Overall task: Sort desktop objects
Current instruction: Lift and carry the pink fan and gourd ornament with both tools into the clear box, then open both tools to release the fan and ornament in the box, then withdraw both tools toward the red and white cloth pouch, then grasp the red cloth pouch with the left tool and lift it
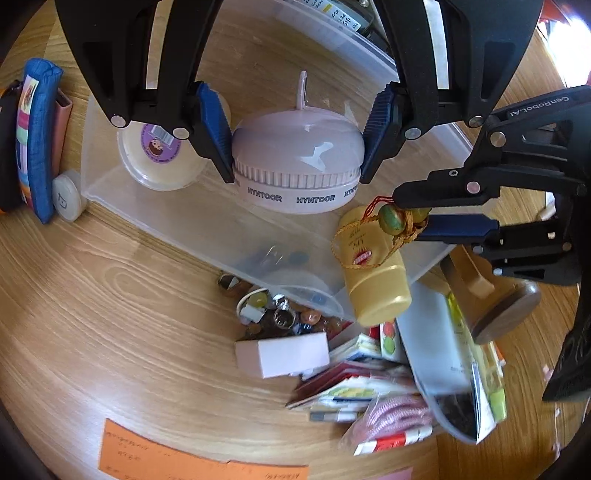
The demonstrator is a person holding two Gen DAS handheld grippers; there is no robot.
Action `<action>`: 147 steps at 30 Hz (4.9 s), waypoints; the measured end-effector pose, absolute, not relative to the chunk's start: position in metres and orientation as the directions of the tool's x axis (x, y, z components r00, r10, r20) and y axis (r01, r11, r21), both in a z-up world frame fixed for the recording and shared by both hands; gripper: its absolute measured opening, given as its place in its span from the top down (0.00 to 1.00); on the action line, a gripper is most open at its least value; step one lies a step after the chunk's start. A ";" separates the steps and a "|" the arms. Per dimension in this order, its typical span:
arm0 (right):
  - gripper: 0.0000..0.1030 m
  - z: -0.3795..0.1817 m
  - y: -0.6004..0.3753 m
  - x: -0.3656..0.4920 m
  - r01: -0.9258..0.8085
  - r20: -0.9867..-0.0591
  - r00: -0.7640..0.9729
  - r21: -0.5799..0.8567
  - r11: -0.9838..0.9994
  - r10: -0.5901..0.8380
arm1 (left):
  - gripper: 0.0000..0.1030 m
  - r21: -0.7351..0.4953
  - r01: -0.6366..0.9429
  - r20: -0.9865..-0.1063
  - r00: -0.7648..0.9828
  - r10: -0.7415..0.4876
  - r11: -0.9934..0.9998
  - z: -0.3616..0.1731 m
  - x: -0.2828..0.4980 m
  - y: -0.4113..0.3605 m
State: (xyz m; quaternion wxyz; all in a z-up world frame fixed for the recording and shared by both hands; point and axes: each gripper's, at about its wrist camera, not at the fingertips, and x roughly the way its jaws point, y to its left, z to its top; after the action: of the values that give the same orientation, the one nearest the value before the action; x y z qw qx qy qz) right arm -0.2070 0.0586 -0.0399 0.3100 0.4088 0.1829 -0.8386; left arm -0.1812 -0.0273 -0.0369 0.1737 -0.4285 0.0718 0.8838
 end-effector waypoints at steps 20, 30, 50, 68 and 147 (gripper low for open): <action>0.41 -0.051 0.048 -0.218 0.720 -0.862 -0.386 -0.059 -0.691 -0.329 | 0.77 -0.003 -0.395 -0.830 -0.512 0.223 -0.919 -0.046 -0.190 -0.022; 0.41 -0.042 0.053 -0.209 0.710 -0.857 -0.421 -0.109 -0.696 -0.296 | 0.56 0.003 -0.395 -0.819 -0.528 0.225 -0.919 -0.042 -0.189 -0.016; 0.31 -0.005 0.099 -0.173 0.628 -0.772 -0.545 -0.119 -0.769 -0.326 | 0.25 0.080 -0.330 -0.753 -0.638 0.160 -0.941 -0.007 -0.149 -0.016; 0.22 0.018 0.150 -0.112 0.578 -0.683 -0.618 -0.059 -0.814 -0.390 | 0.08 0.046 -0.256 -0.669 -0.726 0.160 -0.966 0.026 -0.091 -0.023; 0.63 -0.089 0.162 -0.075 0.610 -0.777 -0.456 0.082 -0.788 -0.434 | 0.97 -0.254 -0.350 -0.666 -0.612 0.425 -0.902 -0.054 -0.014 0.011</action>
State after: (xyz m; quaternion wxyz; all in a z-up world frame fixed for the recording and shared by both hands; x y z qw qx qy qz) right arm -0.0749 0.1624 -0.0887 0.3083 0.4206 0.1045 -0.8468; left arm -0.0140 0.0110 -0.0540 0.2161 -0.3835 -0.0490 0.8966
